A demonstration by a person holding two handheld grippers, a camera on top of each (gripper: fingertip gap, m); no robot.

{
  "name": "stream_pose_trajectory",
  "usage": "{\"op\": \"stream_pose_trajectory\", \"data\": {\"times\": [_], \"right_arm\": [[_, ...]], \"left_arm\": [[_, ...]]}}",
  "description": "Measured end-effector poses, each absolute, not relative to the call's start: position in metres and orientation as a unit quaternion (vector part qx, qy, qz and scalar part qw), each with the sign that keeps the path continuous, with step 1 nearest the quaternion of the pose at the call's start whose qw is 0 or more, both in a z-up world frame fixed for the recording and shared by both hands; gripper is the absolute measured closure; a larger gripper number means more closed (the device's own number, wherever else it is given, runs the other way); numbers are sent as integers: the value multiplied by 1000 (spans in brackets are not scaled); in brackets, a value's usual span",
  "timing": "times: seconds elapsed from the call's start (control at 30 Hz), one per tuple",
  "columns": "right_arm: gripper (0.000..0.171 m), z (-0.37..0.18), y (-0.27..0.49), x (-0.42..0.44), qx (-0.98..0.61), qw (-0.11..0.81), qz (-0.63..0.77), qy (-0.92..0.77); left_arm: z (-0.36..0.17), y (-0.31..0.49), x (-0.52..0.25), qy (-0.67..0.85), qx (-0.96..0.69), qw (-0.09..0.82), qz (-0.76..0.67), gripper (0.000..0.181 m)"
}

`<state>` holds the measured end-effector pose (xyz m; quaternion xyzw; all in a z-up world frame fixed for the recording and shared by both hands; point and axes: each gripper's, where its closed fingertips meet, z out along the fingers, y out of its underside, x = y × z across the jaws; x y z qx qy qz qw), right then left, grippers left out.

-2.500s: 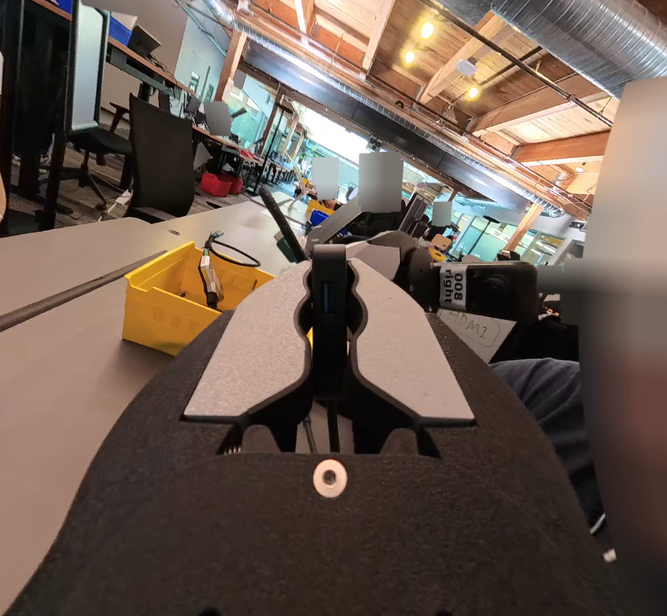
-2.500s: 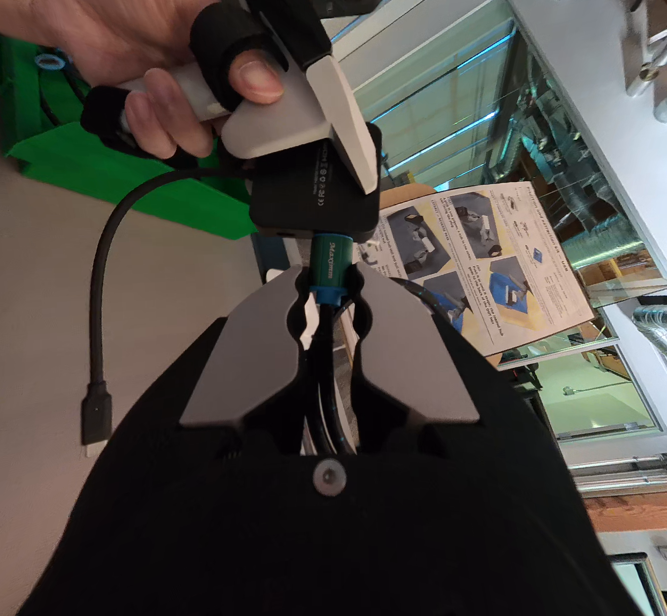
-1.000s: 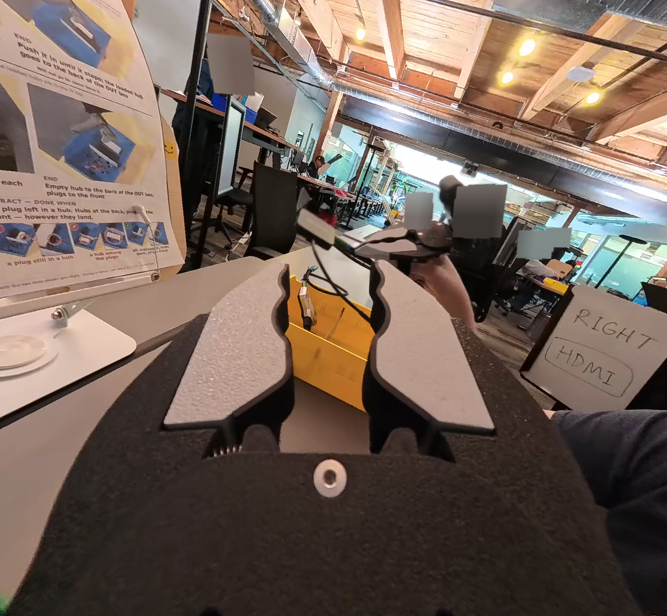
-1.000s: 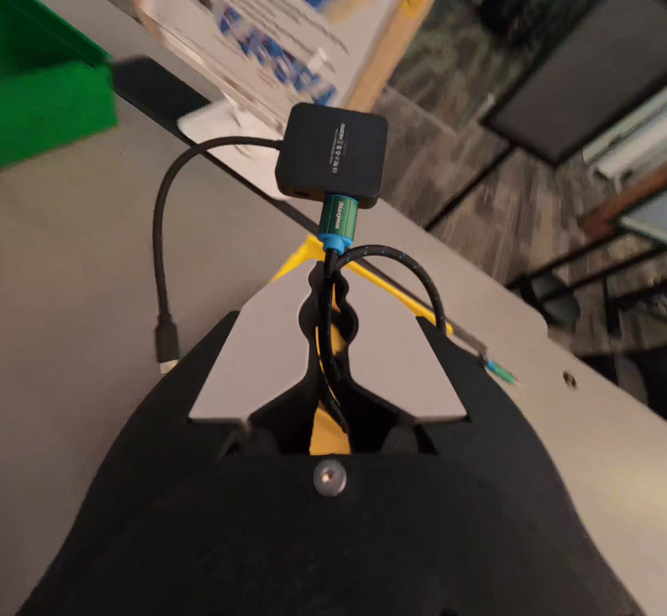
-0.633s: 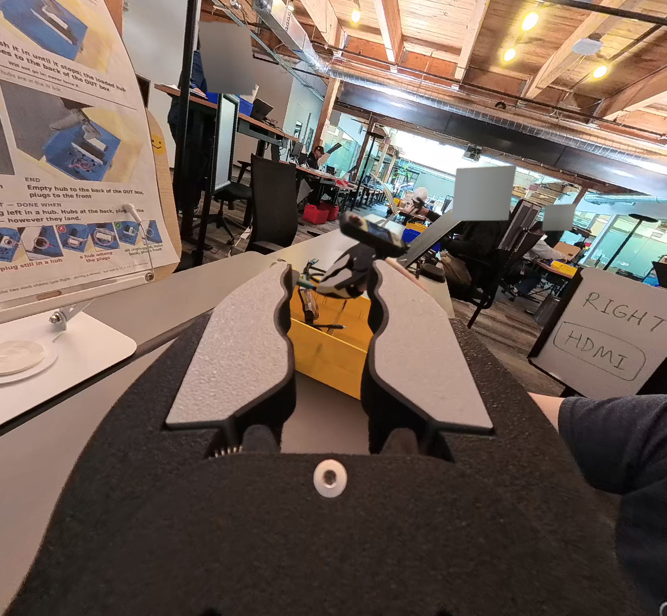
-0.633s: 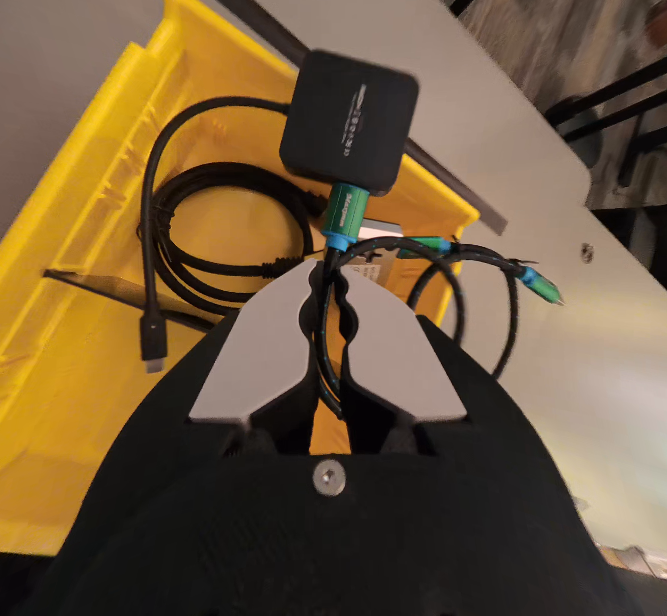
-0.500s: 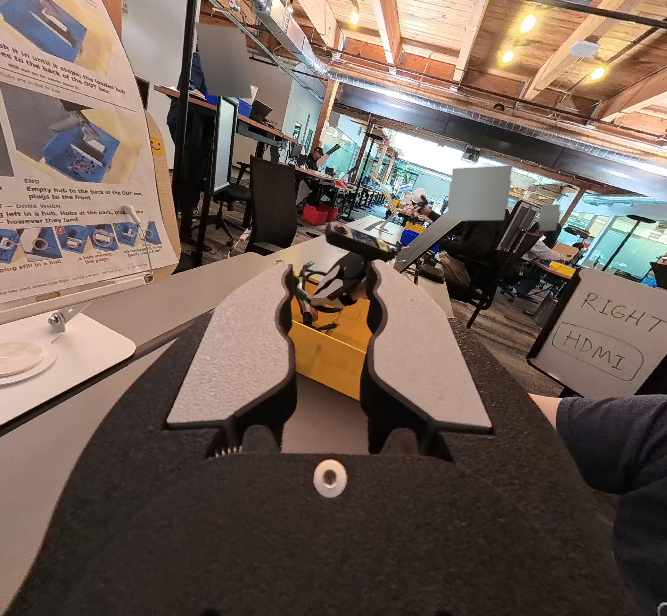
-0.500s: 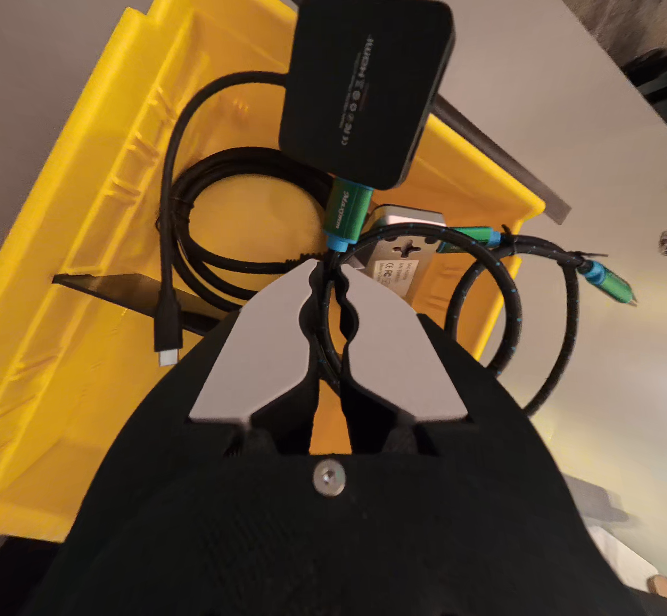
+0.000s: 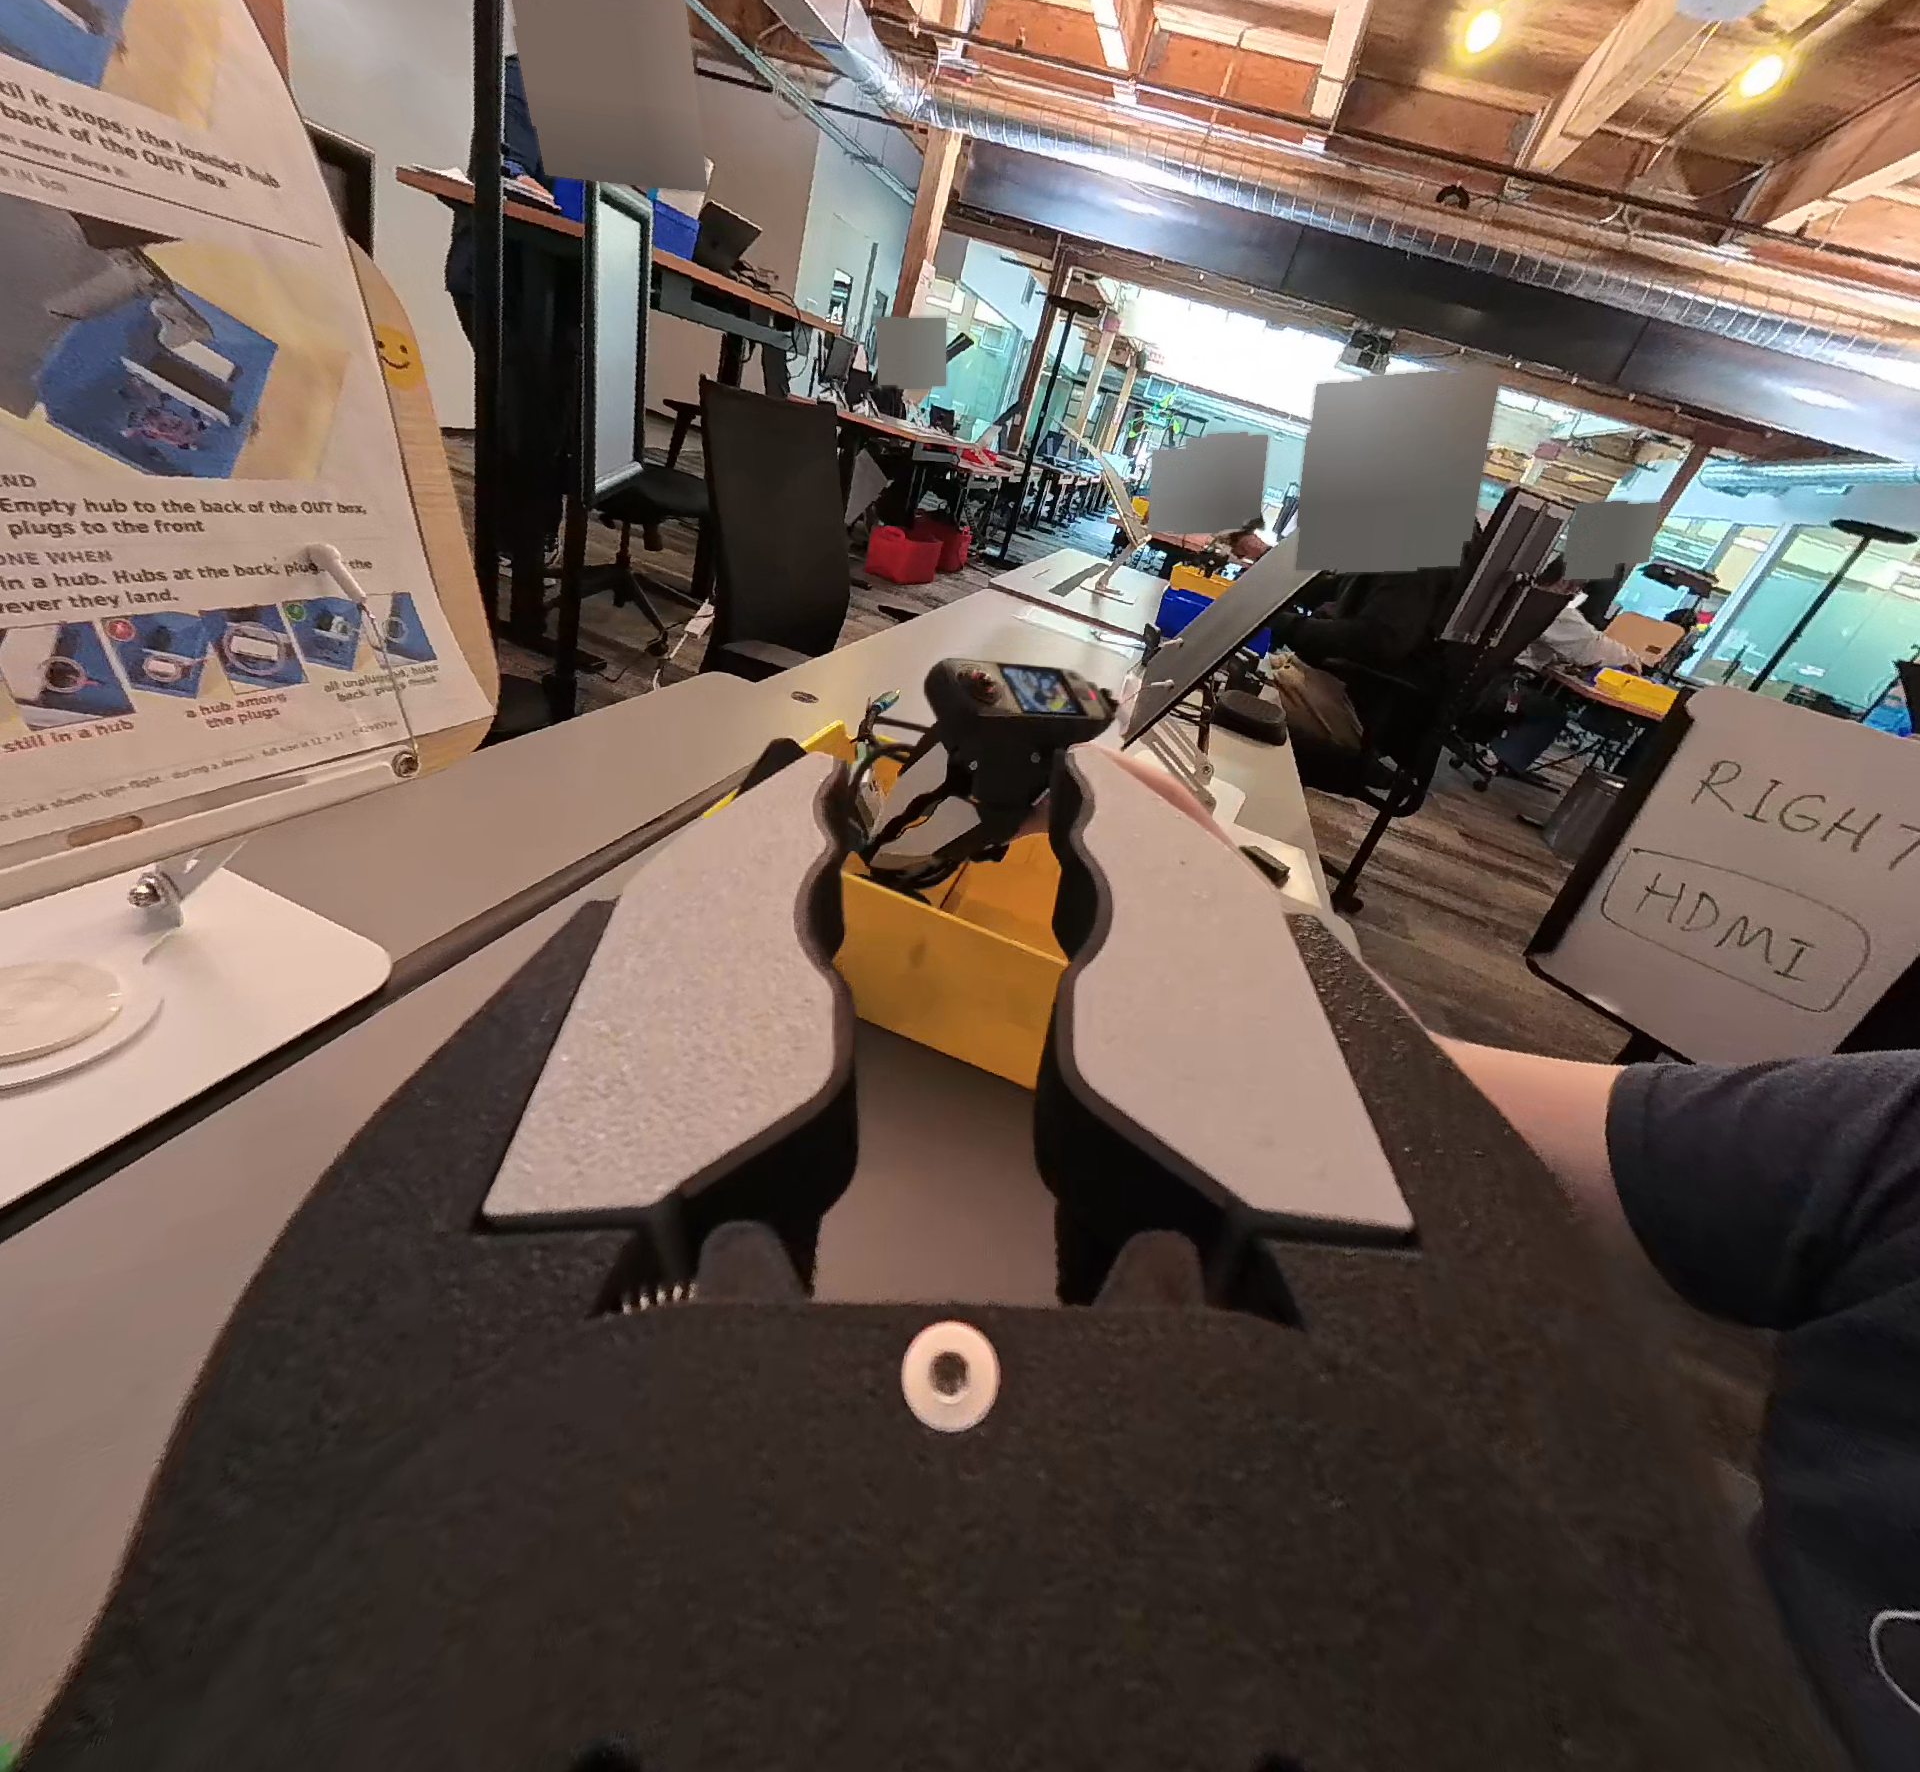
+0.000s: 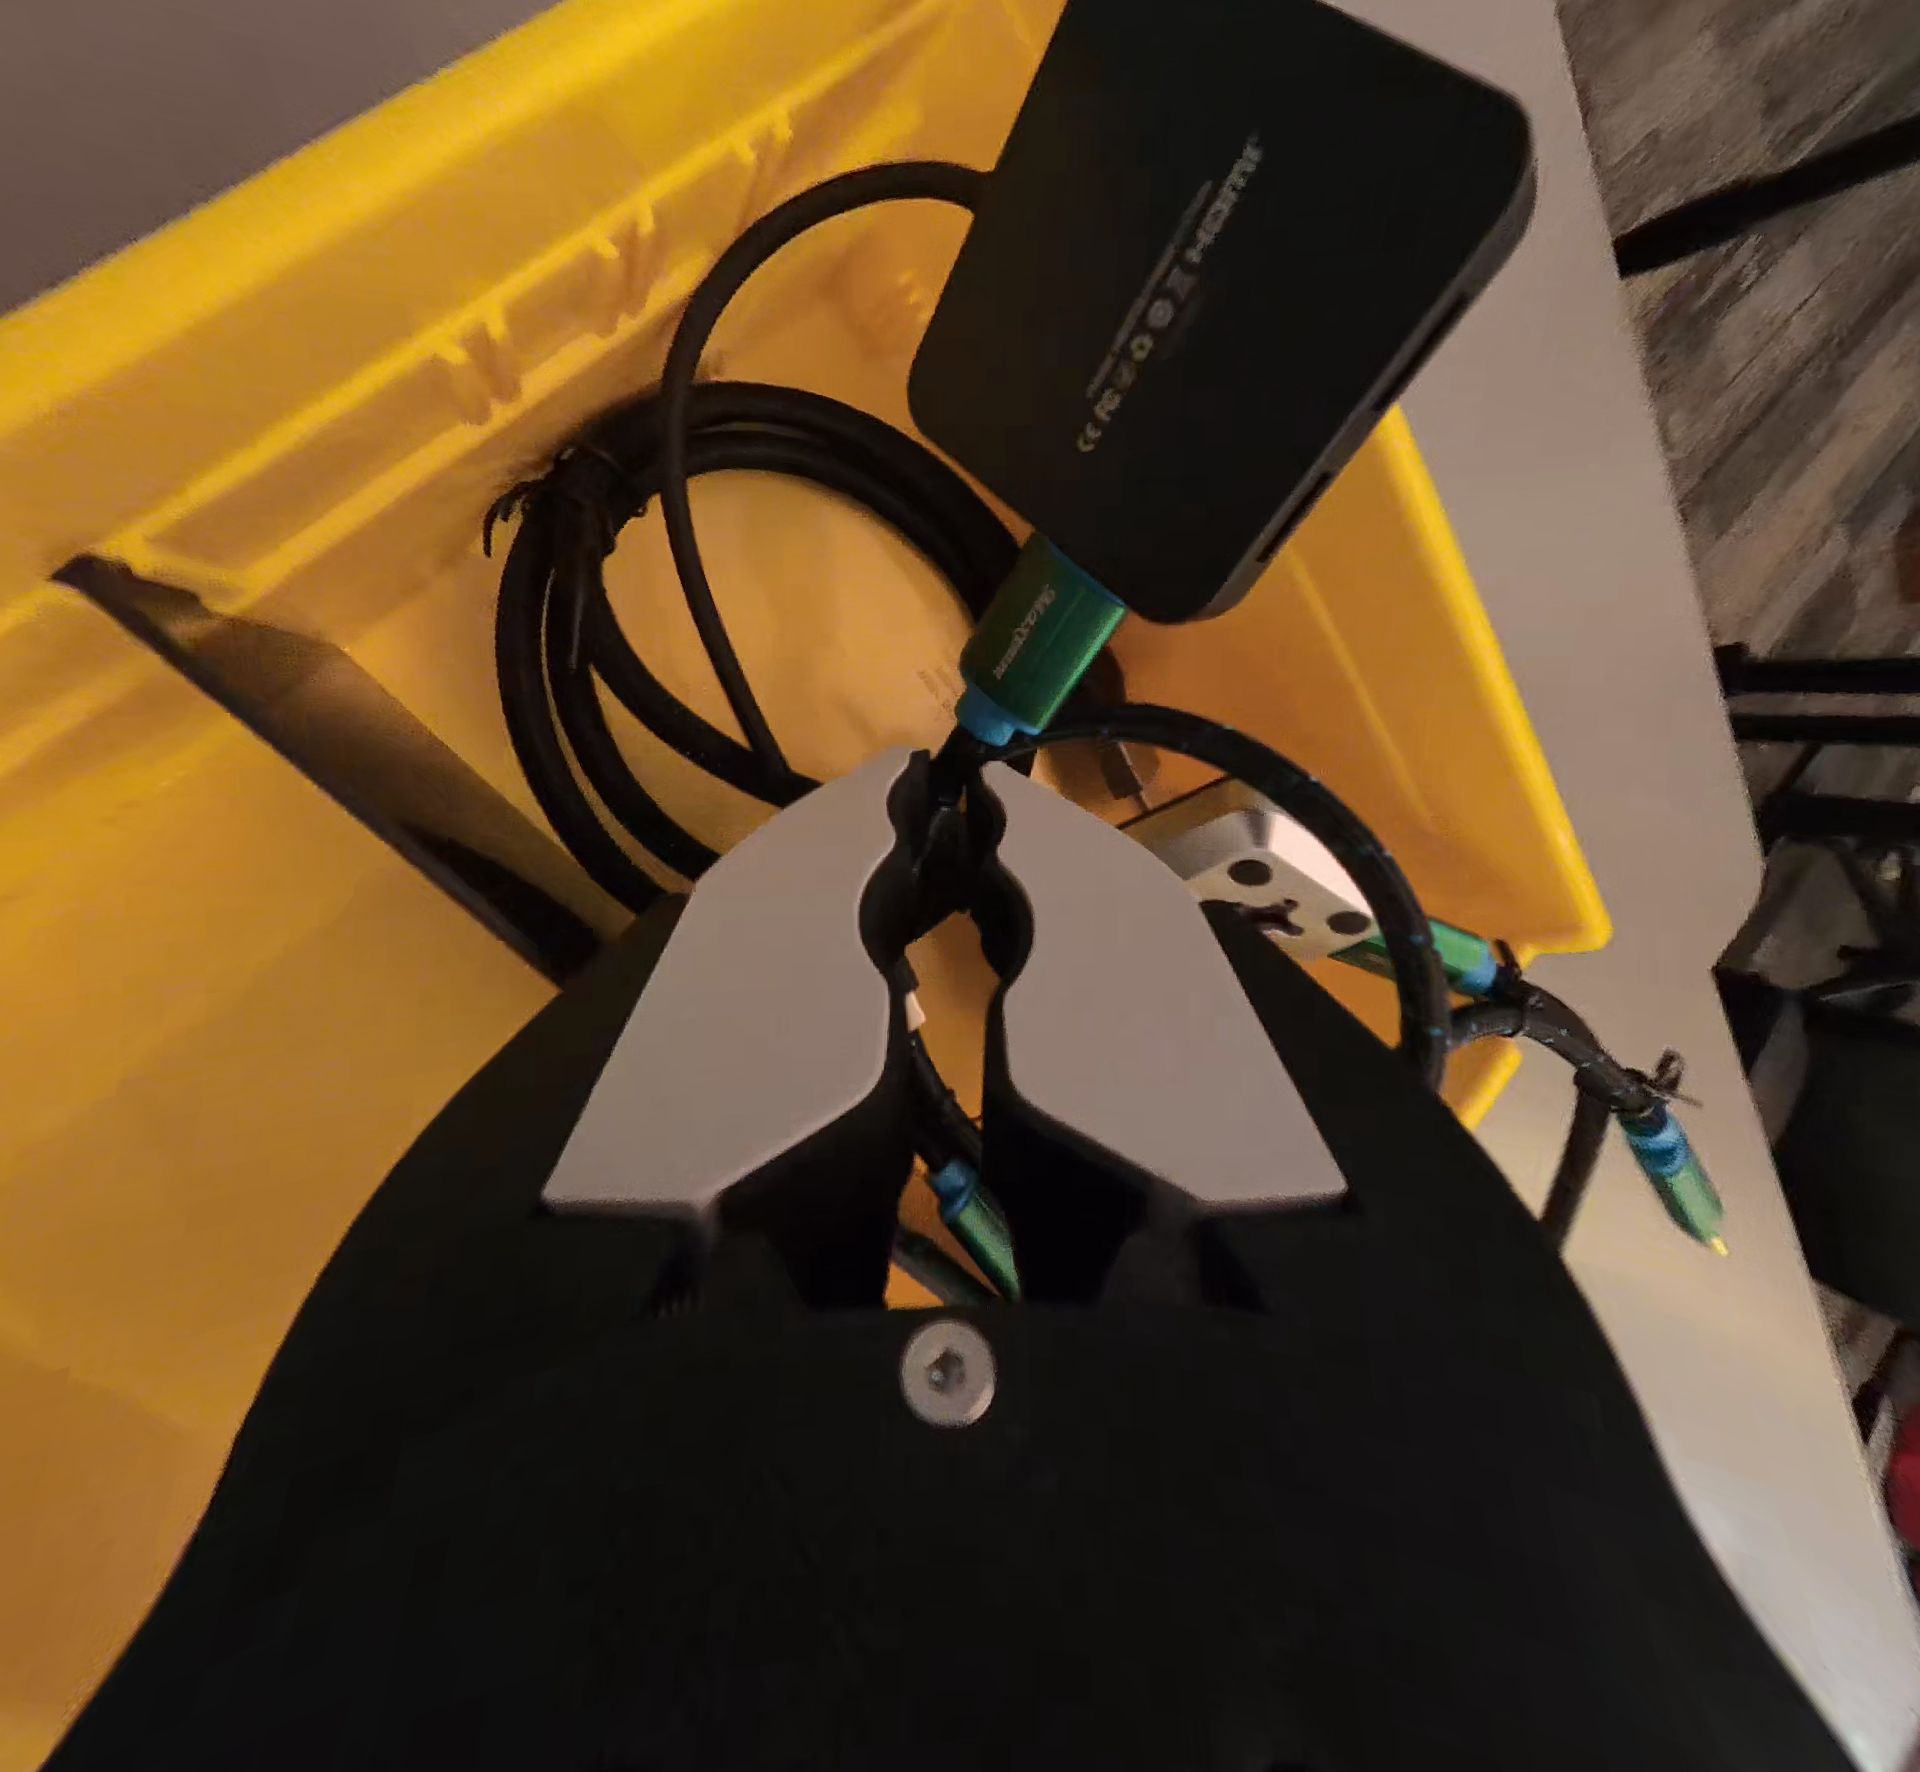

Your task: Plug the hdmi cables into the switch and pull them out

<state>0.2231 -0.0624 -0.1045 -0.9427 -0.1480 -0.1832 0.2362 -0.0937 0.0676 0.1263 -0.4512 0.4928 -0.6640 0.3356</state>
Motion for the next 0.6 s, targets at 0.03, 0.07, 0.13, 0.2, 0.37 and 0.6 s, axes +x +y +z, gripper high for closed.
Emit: {"op": "stream_pose_trajectory", "data": {"times": [0.03,0.07,0.13,0.2,0.37,0.6], "right_arm": [[163,-102,-63,223,-945,239,-176,-139],[160,-96,-63,222,-945,247,-172,-129],[150,-73,-67,223,-936,280,-180,-113],[137,-42,-78,226,-923,314,-204,-89],[115,-22,-156,245,-940,235,-242,45],[122,-70,-209,258,-964,167,-142,153]], "left_arm": [[127,72,-97,495,-456,341,-656,145],[127,79,-101,498,-465,351,-642,145],[125,104,-114,502,-501,395,-584,144],[119,145,-137,492,-558,456,-488,143],[79,263,-246,382,-744,520,-175,143],[-8,295,-309,350,-859,343,-147,145]]}}
